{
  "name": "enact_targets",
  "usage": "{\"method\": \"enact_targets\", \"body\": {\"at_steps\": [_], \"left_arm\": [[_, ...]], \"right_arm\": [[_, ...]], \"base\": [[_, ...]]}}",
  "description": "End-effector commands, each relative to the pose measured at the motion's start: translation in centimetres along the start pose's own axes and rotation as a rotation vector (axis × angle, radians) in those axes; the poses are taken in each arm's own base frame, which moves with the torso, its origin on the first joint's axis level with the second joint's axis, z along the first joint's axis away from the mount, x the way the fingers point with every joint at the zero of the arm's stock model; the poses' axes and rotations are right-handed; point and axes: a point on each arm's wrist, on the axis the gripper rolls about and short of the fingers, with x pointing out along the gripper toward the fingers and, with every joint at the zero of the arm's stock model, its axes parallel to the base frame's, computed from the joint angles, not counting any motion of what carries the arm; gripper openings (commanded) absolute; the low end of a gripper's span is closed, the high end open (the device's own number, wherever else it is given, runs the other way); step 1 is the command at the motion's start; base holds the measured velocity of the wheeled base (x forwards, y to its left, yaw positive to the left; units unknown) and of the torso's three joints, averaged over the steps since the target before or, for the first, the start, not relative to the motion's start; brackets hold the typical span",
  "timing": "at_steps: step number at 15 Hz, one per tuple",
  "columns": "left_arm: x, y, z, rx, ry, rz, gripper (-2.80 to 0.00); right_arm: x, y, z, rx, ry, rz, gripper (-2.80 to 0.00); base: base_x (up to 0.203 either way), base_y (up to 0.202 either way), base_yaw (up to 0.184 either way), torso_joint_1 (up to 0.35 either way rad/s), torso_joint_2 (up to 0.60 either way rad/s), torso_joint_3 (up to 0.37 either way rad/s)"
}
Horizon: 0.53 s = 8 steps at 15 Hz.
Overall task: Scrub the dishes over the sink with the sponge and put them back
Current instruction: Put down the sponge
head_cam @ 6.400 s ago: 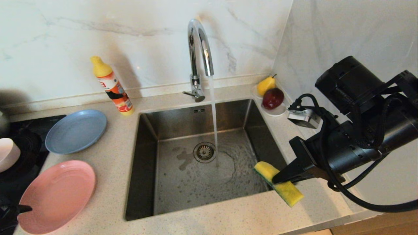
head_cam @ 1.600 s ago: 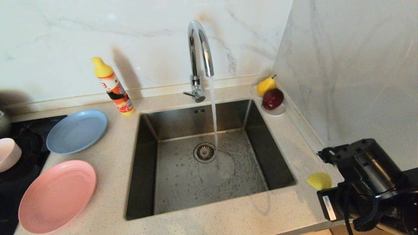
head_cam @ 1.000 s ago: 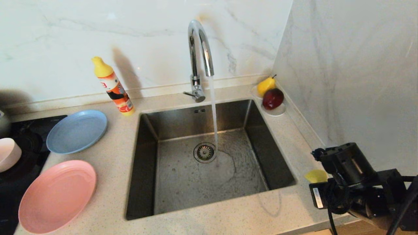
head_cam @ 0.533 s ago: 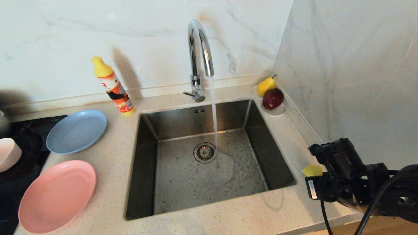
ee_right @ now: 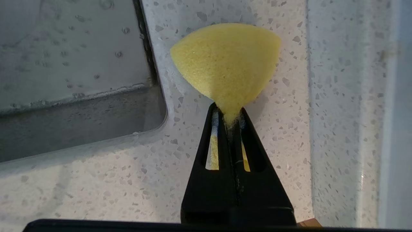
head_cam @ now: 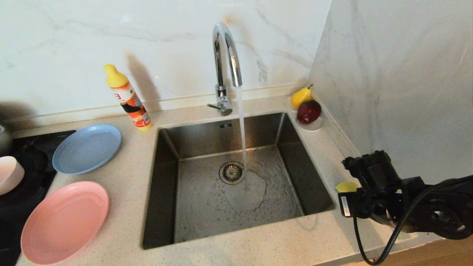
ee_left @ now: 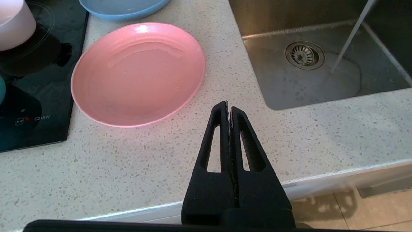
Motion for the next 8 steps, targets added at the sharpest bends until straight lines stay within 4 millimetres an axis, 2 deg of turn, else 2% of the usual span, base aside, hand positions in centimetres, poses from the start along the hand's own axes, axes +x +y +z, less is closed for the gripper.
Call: {"method": "enact_targets", "body": {"at_steps": [1,8], "left_arm": [[0.03,0.0,-0.04,0.001,0.004,-0.002,-2.8],[0.03,0.0,-0.04,0.001,0.004,0.0,-2.8]], "right_arm": [[0.29,0.11,0.1,0.003,0.0,-0.005,-2.8],[0.22,-0.56,0.68,0.025,-0.014,-0.015,-2.8]], "base": [[0.0,0.0,0.0,0.0,0.0,0.0],[0.0,0.0,0.0,0.0,0.0,0.0]]}}
